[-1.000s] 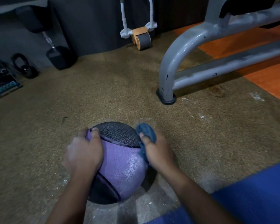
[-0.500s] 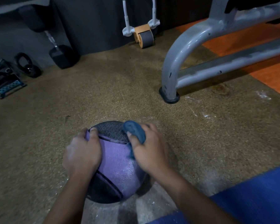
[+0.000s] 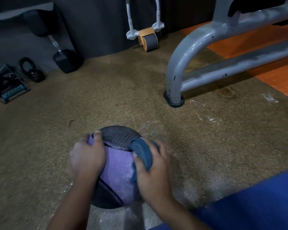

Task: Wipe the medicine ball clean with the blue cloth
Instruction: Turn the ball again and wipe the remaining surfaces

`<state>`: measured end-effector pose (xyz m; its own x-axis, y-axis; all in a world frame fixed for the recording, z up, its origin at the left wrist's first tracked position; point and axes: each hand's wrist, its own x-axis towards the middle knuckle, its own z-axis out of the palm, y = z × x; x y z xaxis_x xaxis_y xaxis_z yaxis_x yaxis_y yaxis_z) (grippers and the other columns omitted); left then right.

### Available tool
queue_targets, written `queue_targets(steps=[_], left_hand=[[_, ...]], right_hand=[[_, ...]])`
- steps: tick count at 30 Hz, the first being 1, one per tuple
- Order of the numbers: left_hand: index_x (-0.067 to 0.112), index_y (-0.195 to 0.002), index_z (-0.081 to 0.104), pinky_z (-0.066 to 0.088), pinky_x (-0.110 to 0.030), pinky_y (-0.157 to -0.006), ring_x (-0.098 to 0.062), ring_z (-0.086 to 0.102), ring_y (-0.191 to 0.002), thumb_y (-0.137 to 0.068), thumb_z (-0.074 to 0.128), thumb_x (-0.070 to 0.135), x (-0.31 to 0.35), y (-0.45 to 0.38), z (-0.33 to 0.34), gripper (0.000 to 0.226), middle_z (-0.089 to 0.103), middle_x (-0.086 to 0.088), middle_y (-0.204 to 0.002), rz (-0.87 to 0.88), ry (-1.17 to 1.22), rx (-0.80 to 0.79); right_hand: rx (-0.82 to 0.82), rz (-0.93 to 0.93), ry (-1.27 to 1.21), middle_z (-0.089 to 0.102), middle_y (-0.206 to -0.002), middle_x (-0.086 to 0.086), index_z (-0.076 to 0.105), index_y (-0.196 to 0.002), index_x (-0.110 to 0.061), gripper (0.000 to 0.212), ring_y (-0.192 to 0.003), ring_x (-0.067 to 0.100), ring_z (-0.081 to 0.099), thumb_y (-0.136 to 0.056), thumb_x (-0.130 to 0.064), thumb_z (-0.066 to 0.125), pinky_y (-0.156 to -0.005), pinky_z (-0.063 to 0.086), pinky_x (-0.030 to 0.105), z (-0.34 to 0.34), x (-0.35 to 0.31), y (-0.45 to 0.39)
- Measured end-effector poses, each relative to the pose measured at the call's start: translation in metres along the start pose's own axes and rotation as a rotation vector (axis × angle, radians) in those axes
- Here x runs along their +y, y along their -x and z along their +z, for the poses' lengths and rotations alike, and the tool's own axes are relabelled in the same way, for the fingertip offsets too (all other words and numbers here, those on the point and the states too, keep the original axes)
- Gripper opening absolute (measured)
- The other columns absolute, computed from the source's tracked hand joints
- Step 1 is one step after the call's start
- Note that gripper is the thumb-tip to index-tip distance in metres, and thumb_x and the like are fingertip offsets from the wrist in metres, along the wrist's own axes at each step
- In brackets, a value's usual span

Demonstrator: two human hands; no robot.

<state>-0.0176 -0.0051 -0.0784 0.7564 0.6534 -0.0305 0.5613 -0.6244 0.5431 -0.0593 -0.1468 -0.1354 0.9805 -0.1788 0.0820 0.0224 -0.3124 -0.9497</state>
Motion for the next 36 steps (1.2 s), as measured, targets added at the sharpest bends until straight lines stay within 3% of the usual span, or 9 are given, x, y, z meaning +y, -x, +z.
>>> queue_targets(steps=[5,8,10,16,19,24,26,31,36], left_hand=[[0.019,-0.142,0.045,0.035,-0.052,-0.105,-0.041,0.045,-0.13,-0.094,0.024,0.066,-0.008,-0.004,-0.002,0.071,0.048,-0.018,-0.144,0.037,-0.113,-0.043],[0.036,-0.155,0.018,0.01,-0.06,-0.116,-0.034,0.012,-0.15,-0.092,0.009,0.067,-0.014,0.006,-0.005,0.071,0.014,0.002,-0.164,0.493,-0.412,-0.045],[0.045,-0.152,0.024,0.011,-0.059,-0.116,-0.027,0.011,-0.151,-0.09,0.008,0.063,-0.013,0.004,-0.004,0.066,0.018,0.01,-0.162,0.686,-0.389,-0.11],[0.039,-0.132,0.059,0.031,-0.045,-0.113,-0.016,0.041,-0.138,-0.088,0.026,0.056,-0.006,-0.008,0.007,0.058,0.051,0.016,-0.145,0.504,-0.095,-0.038],[0.038,-0.129,0.062,0.034,-0.04,-0.111,-0.014,0.045,-0.133,-0.088,0.028,0.052,-0.009,-0.012,0.006,0.055,0.054,0.018,-0.141,0.47,-0.065,-0.037],[0.041,-0.129,0.061,0.039,-0.04,-0.107,-0.013,0.046,-0.132,-0.087,0.029,0.052,-0.015,-0.008,-0.001,0.054,0.053,0.02,-0.141,0.507,-0.067,-0.043],[0.041,-0.128,0.062,0.039,-0.036,-0.107,-0.011,0.046,-0.132,-0.087,0.031,0.05,-0.017,-0.004,-0.001,0.051,0.053,0.022,-0.14,0.51,-0.052,-0.018],[0.042,-0.125,0.064,0.036,-0.034,-0.106,-0.009,0.045,-0.13,-0.087,0.032,0.049,-0.018,-0.003,0.003,0.05,0.054,0.025,-0.137,0.477,-0.025,0.018],[0.041,-0.125,0.064,0.038,-0.035,-0.104,-0.013,0.048,-0.128,-0.087,0.031,0.05,-0.015,-0.003,0.005,0.051,0.055,0.022,-0.137,0.476,-0.058,0.026]], right_hand=[[-0.146,-0.221,0.26,0.036,-0.143,-0.015,0.048,-0.138,-0.043,0.06,-0.125,0.014,0.039,-0.079,-0.055,0.044,-0.101,0.039,0.033,-0.001,-0.02,-0.007],[-0.205,-0.211,0.224,0.043,-0.136,-0.014,0.054,-0.134,-0.038,0.053,-0.122,0.016,0.044,-0.083,-0.051,0.05,-0.102,0.041,0.036,-0.007,-0.017,-0.032],[-0.239,-0.215,0.213,0.047,-0.131,-0.012,0.059,-0.129,-0.035,0.049,-0.118,0.017,0.049,-0.083,-0.049,0.054,-0.1,0.042,0.036,-0.004,-0.015,-0.049],[-0.185,0.42,-0.167,0.069,-0.082,-0.006,0.069,-0.087,-0.025,0.014,-0.085,0.023,0.068,-0.09,-0.038,0.065,-0.077,0.053,0.033,0.008,0.029,-0.084],[-0.095,0.284,-0.084,0.066,-0.1,-0.003,0.07,-0.101,-0.021,0.026,-0.094,0.017,0.063,-0.089,-0.042,0.061,-0.074,0.044,0.014,0.0,0.025,-0.047],[-0.174,-0.296,0.326,0.047,-0.131,-0.015,0.057,-0.128,-0.037,0.056,-0.114,0.014,0.048,-0.078,-0.059,0.042,-0.094,0.045,0.033,0.009,-0.031,-0.02],[-0.183,-0.222,0.314,0.053,-0.123,-0.014,0.06,-0.122,-0.036,0.048,-0.106,0.018,0.055,-0.081,-0.056,0.046,-0.087,0.049,0.036,0.014,-0.029,-0.043],[-0.227,0.438,-0.141,0.072,-0.088,0.001,0.07,-0.09,-0.023,0.009,-0.088,0.026,0.069,-0.09,-0.031,0.066,-0.08,0.053,0.034,0.011,0.028,-0.09],[-0.119,0.155,0.042,0.062,-0.106,-0.005,0.068,-0.104,-0.024,0.02,-0.093,0.015,0.058,-0.09,-0.037,0.064,-0.07,0.037,0.025,0.0,0.007,-0.042]])
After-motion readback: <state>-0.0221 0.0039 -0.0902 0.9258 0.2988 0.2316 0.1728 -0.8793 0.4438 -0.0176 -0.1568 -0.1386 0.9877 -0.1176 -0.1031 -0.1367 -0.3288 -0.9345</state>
